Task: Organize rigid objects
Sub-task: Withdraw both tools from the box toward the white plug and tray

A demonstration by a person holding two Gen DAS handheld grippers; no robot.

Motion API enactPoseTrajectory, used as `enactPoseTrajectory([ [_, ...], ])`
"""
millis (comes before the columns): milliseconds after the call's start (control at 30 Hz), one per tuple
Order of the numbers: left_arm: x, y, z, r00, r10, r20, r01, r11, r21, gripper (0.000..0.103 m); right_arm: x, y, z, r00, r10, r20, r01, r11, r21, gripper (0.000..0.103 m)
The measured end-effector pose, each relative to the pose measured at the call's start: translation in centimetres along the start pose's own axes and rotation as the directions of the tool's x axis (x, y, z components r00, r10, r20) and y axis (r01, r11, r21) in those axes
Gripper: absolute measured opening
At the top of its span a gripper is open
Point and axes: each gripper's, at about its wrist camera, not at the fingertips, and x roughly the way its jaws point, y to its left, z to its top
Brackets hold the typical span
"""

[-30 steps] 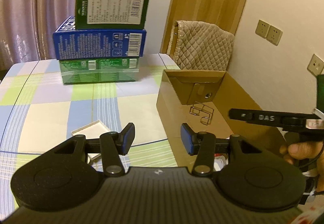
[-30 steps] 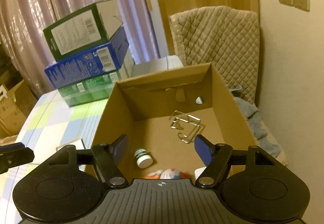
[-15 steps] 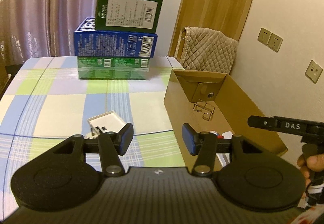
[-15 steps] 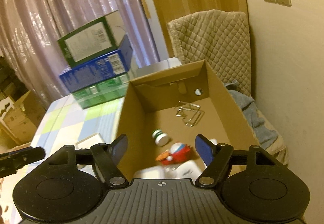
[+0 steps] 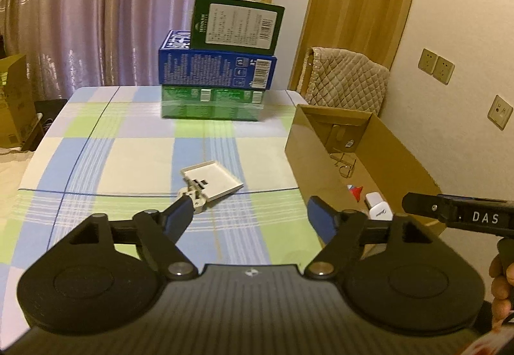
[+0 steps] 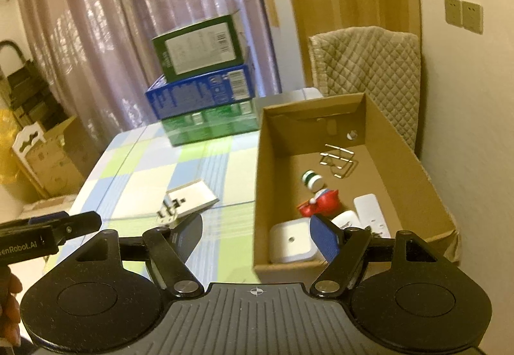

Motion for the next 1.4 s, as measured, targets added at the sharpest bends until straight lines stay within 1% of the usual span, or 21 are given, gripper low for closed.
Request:
enactPoseTrajectory([
  [133,-0.9,1.0,-0.8,1.000,0.020,0.000,-0.020,1.000,-0.005,0.085,-0.2,1.1,-0.7,1.000,0.006,-0.006,-0.006,1.000,-0.013,0.071],
  [300,-1.7,2.1,-1.7,0.999,0.052,-0.003,-0.052,0.999,-0.001,0.090,-0.1,2.1,-1.4,1.000,0.019,-0.017,-0.019,0.999,-0.036,0.071],
  [400,-2.2,2.6,-2.0,0.998,0.069,0.000,-0.069,0.998,0.002,0.091,0.0,2.6,-1.6,0.999,0.027,-0.019,-0.028,0.999,-0.042,0.071],
  [600,-2.6,3.5,-2.1,0.997,0.082,-0.001,-0.082,0.997,-0.002,0.091,0.3,3.6,-1.8,0.999,0.038,-0.028,-0.039,0.998,-0.057,0.071],
  [1100,-3.0,5.1,-2.2,0.998,0.069,0.002,-0.068,0.997,-0.022,0.091,1.3,4.9,-2.3,0.997,0.060,-0.045,-0.063,0.995,-0.077,0.071],
  [1400,-1.9,7.2,-2.2,0.995,0.098,-0.003,-0.098,0.995,-0.034,0.091,2.7,6.6,-3.2,0.992,0.124,-0.011,-0.125,0.987,-0.101,0.071],
])
